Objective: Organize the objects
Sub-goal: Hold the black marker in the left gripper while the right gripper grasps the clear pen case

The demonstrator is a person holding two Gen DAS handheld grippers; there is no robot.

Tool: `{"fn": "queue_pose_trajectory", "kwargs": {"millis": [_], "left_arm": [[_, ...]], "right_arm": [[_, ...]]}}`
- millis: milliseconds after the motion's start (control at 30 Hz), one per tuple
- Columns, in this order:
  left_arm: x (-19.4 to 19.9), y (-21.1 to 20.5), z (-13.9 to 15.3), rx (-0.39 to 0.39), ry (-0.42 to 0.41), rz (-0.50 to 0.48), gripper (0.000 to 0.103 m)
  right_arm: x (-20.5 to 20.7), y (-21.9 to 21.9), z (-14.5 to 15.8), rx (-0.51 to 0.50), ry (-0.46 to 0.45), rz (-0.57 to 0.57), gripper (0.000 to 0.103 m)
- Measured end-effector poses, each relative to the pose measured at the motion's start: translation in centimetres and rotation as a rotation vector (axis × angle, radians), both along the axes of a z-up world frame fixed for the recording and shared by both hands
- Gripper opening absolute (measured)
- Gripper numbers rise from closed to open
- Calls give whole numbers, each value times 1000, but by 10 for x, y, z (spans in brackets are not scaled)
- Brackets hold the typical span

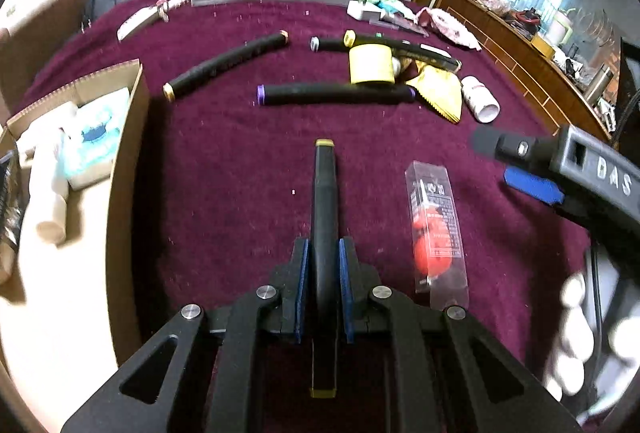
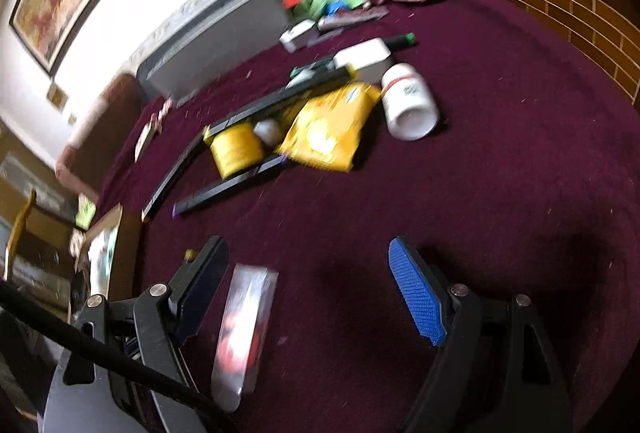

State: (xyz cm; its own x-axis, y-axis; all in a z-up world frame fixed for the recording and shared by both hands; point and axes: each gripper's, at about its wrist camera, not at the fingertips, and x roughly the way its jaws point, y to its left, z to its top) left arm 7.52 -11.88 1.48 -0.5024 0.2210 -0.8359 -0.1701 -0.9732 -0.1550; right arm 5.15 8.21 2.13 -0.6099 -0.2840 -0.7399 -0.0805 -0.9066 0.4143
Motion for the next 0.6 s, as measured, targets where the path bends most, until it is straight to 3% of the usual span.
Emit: {"fn": "queue_pose_trajectory", "kwargs": {"millis": [233, 333, 600], "left_arm": [[-2, 13, -2, -44, 47, -11, 13], [3, 0, 1, 54, 27, -6, 11], [28, -22, 29, 141, 95, 11, 11]], "right_arm": [[11, -34, 8, 87, -15, 76, 82], [11, -45, 10, 131, -23, 106, 82], [9, -65, 1, 225, -76, 148, 80]]}}
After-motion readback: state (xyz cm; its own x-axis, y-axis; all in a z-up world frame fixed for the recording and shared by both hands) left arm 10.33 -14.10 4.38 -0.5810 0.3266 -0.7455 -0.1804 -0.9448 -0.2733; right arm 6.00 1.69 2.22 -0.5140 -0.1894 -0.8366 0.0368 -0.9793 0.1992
